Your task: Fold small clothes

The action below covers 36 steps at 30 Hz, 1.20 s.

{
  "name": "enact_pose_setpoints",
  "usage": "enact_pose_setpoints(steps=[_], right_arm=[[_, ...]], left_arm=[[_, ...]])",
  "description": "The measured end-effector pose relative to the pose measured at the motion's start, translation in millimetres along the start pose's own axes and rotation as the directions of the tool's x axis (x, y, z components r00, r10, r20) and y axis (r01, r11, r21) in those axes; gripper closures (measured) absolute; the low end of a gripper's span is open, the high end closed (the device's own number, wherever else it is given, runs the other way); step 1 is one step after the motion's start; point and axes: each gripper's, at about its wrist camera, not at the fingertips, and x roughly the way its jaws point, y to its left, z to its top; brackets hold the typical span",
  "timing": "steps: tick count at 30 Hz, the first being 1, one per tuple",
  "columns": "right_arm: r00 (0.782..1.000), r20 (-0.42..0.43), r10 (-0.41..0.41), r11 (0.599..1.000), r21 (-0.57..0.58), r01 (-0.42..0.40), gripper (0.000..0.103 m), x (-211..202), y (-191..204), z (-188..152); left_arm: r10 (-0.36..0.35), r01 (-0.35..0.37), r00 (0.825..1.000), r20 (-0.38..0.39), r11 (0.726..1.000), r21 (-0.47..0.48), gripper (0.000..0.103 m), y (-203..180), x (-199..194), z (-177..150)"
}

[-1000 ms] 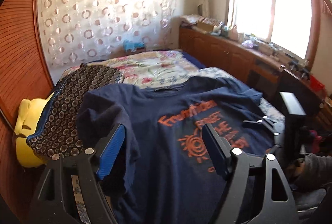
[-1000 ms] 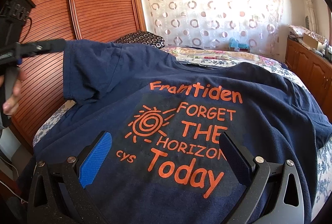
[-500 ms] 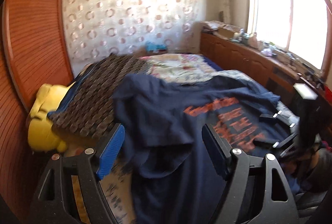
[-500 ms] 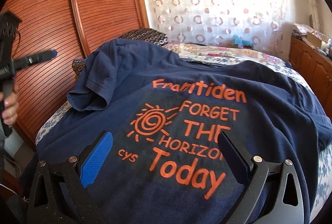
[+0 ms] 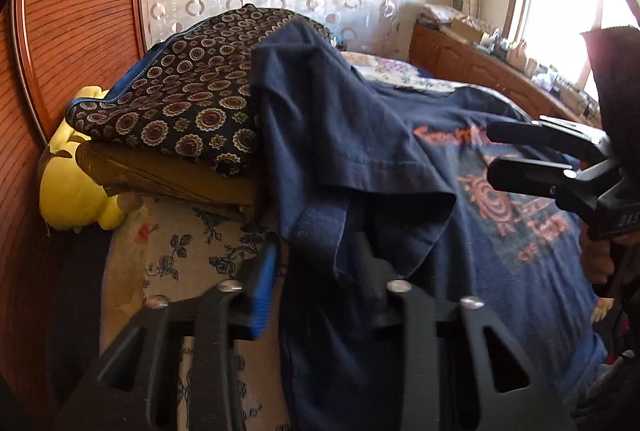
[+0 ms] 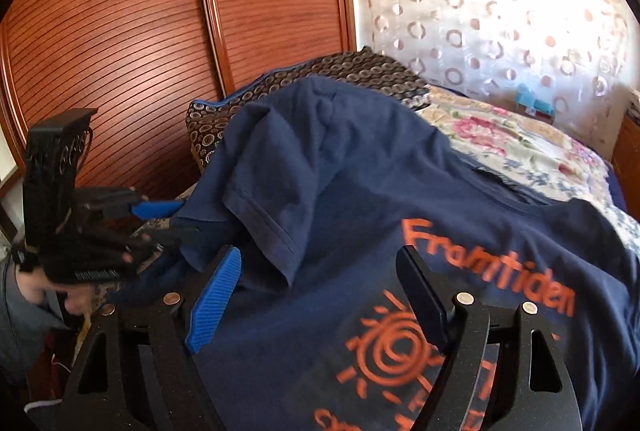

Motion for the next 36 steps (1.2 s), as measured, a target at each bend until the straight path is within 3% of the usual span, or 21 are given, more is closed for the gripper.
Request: enact_pose_setpoints(steps=[3, 8, 14, 17, 19, 21, 28, 33, 36], right_arm=[[1.000, -0.025, 0.018, 1.000, -0.014, -0.019, 0.029, 15.5, 4.0, 5.0], [0.996, -0.087, 0.032, 0.998, -0.058, -0.037, 0.034, 42.8, 5.6, 13.7], [0.992, -0.127, 0.025, 0.994, -0.104, -0.038, 0.040, 69.0, 18.2, 17.6], [0.992, -0.128, -0.017, 0.993, -0.119, 0.002, 0.066, 77.2, 15.0, 20.3], [0.992, -0.122, -0.032, 0.994, -0.111, 0.018, 0.089, 78.5, 12.1, 22.3], [0.995, -0.091, -0.032, 0.995, -0.093, 0.023, 0.095, 72.1, 5.9, 23.7], [0.994, 0.102, -0.048, 0.998, 0.032, 0.045, 0.099, 13.4, -27.9, 25.9], [0.995, 0.095, -0.025, 0.999, 0.038, 0.021, 0.098, 5.5, -35.7, 19.7], [0.999, 0.052, -0.007, 1.000, 0.022, 0.006, 0.079, 17.4, -27.8, 11.0]], left_arm=[[0.024, -0.024, 1.000, 0.019, 1.000, 0.000, 0.095, -0.7, -4.2, -0.4], [0.019, -0.018, 0.998, 0.058, 1.000, -0.020, 0.099, 4.5, -18.1, 0.4], [-0.038, 0.041, 0.989, 0.143, 0.999, -0.020, 0.099, -8.2, -46.4, 7.6], [-0.054, 0.056, 0.985, 0.162, 0.998, -0.010, 0.099, -16.3, -55.2, 11.3], [-0.063, 0.064, 0.984, 0.168, 0.998, 0.001, 0.099, -21.6, -59.1, 12.4], [-0.071, 0.070, 0.983, 0.169, 0.998, 0.009, 0.099, -25.3, -61.3, 12.9], [-0.095, 0.089, 0.980, 0.177, 0.995, 0.041, 0.099, -43.5, -68.7, 13.6], [-0.072, 0.067, 0.980, 0.187, 0.997, 0.032, 0.099, -41.6, -69.6, 18.0], [-0.063, 0.060, 0.980, 0.190, 0.998, 0.023, 0.099, -36.4, -69.8, 18.6]])
